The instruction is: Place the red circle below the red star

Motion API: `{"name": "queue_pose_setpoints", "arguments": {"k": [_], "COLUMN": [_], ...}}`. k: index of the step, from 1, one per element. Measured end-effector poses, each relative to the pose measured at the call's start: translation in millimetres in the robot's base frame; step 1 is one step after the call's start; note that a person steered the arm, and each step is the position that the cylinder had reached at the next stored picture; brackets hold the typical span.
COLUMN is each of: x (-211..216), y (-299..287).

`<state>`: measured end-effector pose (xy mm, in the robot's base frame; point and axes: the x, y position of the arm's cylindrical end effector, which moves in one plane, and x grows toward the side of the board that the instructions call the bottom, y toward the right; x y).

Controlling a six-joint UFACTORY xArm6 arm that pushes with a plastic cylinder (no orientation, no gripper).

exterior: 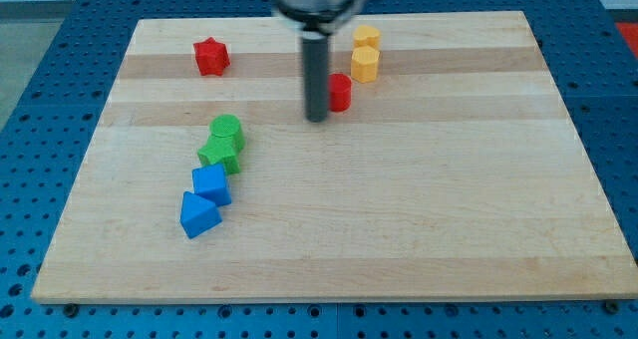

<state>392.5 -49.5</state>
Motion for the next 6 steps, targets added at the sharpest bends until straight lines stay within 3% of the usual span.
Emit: {"name": "queue_pose_setpoints", "arguments": {"k": [1,2,3,4,5,6], "x": [19.7,25.0,-6.0,-42.9,-32.0,-21.0], "y": [5.2,70.7,115.5,93.4,5.2,-47.7]}}
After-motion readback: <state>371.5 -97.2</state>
